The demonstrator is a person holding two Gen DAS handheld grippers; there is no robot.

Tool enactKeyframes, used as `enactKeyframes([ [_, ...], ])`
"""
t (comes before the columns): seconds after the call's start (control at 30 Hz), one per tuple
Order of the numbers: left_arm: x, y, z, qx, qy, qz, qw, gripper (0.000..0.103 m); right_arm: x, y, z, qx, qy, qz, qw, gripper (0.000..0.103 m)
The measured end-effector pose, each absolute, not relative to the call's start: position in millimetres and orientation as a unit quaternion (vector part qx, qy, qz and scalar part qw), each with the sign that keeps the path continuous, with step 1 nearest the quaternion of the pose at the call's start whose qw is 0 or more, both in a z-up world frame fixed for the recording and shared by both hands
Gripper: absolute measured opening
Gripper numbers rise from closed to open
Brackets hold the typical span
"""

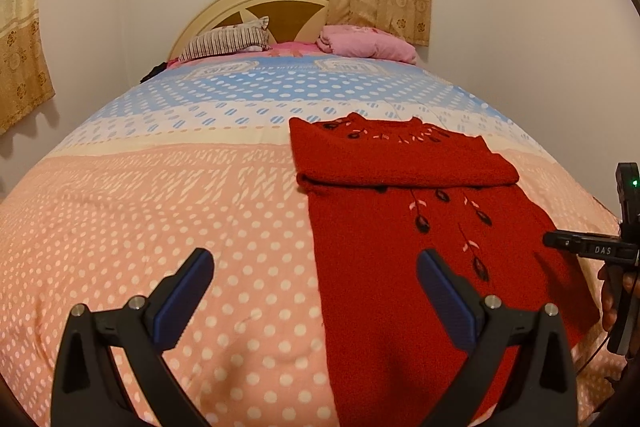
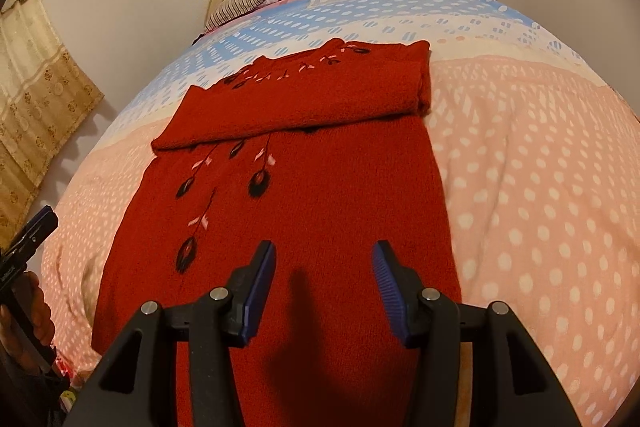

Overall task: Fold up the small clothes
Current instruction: 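Move both tools down to the hem of the red sweater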

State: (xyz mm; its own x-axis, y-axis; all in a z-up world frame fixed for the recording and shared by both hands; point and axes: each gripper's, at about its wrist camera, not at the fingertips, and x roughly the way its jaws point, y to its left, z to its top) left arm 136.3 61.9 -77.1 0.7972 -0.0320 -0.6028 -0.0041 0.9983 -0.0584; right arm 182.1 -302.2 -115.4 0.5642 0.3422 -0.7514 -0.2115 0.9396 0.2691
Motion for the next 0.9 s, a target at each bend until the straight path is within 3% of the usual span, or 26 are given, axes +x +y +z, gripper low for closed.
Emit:
enactKeyframes([
  [0.67, 87.2, 48.5, -128.4, -0.039, 0.395, -0.045, 0.917, 0.102, 125.1, -308.2, -117.7, 0.045, 0.452, 0.157, 0.877, 0.052],
  [0.9, 80.2, 46.2, -145.7, -0.076, 0.430, -0.070, 0.897, 0.081, 101.2, -308.2, -120.5, 0.017, 0.455, 0.150, 0.878, 0.053],
])
